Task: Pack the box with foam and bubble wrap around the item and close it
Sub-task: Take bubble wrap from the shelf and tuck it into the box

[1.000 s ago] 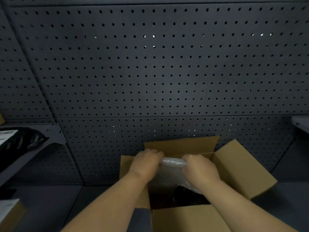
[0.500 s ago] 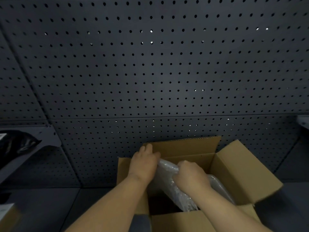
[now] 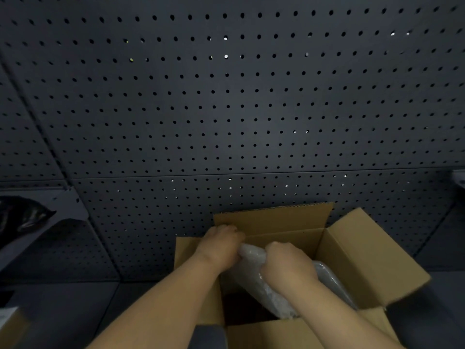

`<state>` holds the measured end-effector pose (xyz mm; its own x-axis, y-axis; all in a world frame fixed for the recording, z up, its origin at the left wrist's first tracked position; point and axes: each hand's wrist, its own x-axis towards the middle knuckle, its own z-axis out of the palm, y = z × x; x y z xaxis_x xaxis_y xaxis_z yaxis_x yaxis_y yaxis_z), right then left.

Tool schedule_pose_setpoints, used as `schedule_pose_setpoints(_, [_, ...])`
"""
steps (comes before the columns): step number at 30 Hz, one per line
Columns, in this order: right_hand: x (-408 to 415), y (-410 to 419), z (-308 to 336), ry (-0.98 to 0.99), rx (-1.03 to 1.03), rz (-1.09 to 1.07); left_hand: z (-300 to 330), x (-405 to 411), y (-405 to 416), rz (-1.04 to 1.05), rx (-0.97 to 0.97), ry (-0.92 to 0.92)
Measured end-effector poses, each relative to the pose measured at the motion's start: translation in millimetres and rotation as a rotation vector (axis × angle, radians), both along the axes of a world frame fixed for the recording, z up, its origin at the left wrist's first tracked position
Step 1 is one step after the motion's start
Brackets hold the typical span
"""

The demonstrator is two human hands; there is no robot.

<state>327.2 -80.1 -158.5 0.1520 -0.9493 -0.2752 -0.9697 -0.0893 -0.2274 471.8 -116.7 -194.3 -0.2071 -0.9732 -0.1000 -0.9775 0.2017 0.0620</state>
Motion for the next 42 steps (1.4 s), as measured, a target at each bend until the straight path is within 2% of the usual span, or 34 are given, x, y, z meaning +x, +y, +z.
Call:
schedule_pose_setpoints(3, [-6,-4,5,0.001,-0.082,-0.011,4,1,0,0.047,0.016,0.088])
schedule_pose_setpoints(9, [-5,-11,12,0.024,-0.08,-0.056,7,-6,9,0.166,0.035,0.298])
schedule_pose_setpoints(14, [-5,-6,4,-0.166,-0.243,-0.171,-1,-18,18,0.218,0.091,0.431])
schedule_pose_setpoints(17, [-3,-7,-6,-0.332,-0.261,-0.218,-3,-20,22,0.288,0.114,0.543])
schedule_pose_setpoints(20, [0,-11,-15,-0.646,-0.136,-0.27,-3,-17,27,0.428,0.127,0.753])
schedule_pose_setpoints(24, [7,-5,-20,-1.195,0.244,-0.386,2,-21,43,0.627,0.245,1.193])
schedule_pose_setpoints(25, [9,-3,-20,-1.259,0.295,-0.398,3,-24,47,0.637,0.291,1.288])
schedule_pose_setpoints(28, [12,-2,-23,-1.252,0.336,-0.395,10,-28,59,0.575,0.417,1.508])
schedule_pose_setpoints(30, [10,-3,-24,-1.257,0.345,-0.411,13,-27,63,0.538,0.45,1.564])
schedule_pose_setpoints(33, [5,-7,-28,-1.263,0.402,-0.395,15,-21,66,0.522,0.452,1.493])
schedule_pose_setpoints(36, [5,-10,-30,-1.204,0.369,-0.359,9,-13,63,0.509,0.413,1.306])
schedule_pose_setpoints(42, [13,-5,-21,-0.644,-0.115,-0.204,-2,7,64,0.281,-0.081,0.409])
